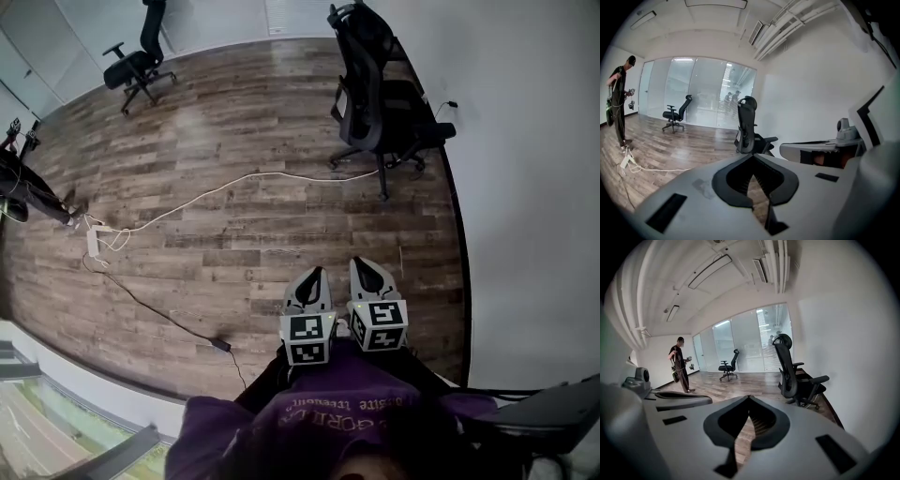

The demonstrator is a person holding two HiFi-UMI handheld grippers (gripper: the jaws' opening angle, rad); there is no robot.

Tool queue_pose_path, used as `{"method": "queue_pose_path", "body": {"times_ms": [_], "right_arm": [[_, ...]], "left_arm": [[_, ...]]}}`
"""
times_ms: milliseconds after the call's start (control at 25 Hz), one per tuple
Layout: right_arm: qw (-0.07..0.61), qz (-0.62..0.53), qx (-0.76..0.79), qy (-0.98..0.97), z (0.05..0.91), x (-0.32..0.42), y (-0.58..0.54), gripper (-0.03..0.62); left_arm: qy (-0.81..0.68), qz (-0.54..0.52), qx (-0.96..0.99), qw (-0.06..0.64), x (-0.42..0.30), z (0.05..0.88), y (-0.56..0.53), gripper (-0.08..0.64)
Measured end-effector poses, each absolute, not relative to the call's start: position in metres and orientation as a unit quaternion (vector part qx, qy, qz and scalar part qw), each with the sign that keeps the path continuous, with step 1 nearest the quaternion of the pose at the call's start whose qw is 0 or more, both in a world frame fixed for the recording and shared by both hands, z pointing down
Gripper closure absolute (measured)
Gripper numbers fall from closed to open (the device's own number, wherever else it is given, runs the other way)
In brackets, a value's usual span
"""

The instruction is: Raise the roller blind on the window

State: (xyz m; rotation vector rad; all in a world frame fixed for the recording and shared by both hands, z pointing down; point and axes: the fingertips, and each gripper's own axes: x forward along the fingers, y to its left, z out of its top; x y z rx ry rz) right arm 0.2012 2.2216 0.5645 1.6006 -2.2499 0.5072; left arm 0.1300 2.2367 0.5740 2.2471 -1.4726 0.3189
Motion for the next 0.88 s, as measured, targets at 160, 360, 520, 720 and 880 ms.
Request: {"method": "queue_pose_path", "body": {"times_ms": [160, 360, 520, 720, 880], "right_arm": [[0.177, 0.175, 0.551, -0.797, 0.573, 0.171, 2.216, 0.594], [0.185, 0.169, 0.551, -0.796, 0.582, 0.144, 2.193, 0.594], [0.183, 0.171, 0.555, -0.793, 0.583, 0.128, 2.16, 0.594], [0.184, 0.155, 0.535, -0.81, 0.591, 0.098, 2.082, 0.594], [0.177, 0.157, 0.523, -0.819, 0.587, 0.067, 1.992, 0.594]], "left_arm": [[-0.545, 0.112, 0.797, 0.233, 0.098, 0.586, 2.233, 0.559], [-0.553, 0.121, 0.785, 0.25, 0.067, 0.606, 2.219, 0.56], [-0.56, 0.116, 0.777, 0.263, 0.045, 0.614, 2.193, 0.56], [-0.591, 0.114, 0.758, 0.253, 0.012, 0.621, 2.117, 0.56], [-0.596, 0.113, 0.756, 0.246, -0.011, 0.614, 2.028, 0.56]]}}
